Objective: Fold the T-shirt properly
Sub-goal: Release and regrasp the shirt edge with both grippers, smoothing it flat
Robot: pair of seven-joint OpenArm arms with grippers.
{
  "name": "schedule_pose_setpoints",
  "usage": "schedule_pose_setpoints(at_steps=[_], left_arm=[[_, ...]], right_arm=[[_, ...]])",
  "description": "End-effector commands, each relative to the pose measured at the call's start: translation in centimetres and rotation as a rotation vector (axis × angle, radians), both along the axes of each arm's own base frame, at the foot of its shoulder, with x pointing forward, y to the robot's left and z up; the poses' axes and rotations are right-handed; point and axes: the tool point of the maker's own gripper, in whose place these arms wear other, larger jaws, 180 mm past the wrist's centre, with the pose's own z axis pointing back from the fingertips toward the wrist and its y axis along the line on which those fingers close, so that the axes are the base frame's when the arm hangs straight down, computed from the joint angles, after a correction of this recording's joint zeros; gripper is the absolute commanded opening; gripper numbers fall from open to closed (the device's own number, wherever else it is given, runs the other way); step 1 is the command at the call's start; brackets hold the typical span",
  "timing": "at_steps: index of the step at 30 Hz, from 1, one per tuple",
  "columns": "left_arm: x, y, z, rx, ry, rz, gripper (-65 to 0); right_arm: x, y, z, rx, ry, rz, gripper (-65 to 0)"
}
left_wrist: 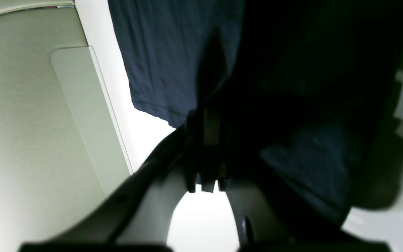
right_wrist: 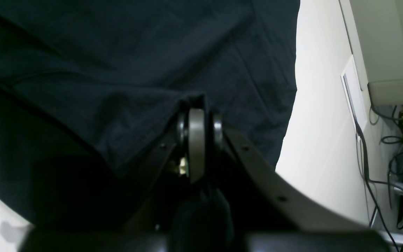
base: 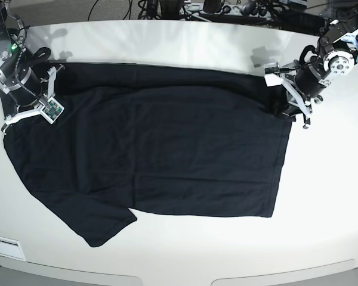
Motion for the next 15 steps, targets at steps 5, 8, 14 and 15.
schedule_pose_setpoints(at_steps=[5,8,14,15], left_arm=[[2.3,1.2,1.3,0.016,-0.067,0.002,-65.0],[4.3,1.0,2.5,-0.098,-0.124,0.055,-63.0],[6.7,2.0,6.1,-0.326,-0.270,0.245,-39.1],[6.8,2.3,6.0,-0.328,-0.267,0.267,-39.1]], right_arm=[[0.9,-0.2,1.1,0.009,-0.055,0.002,-65.0],[1.8,-1.3,0.7,0.014,-0.065,-0.020,-63.8],[3.3,-2.5,1.8,0.036,-0.119,-0.110,-28.8],[3.4,-2.7,1.9,0.033,-0.126,-0.116,-28.8]])
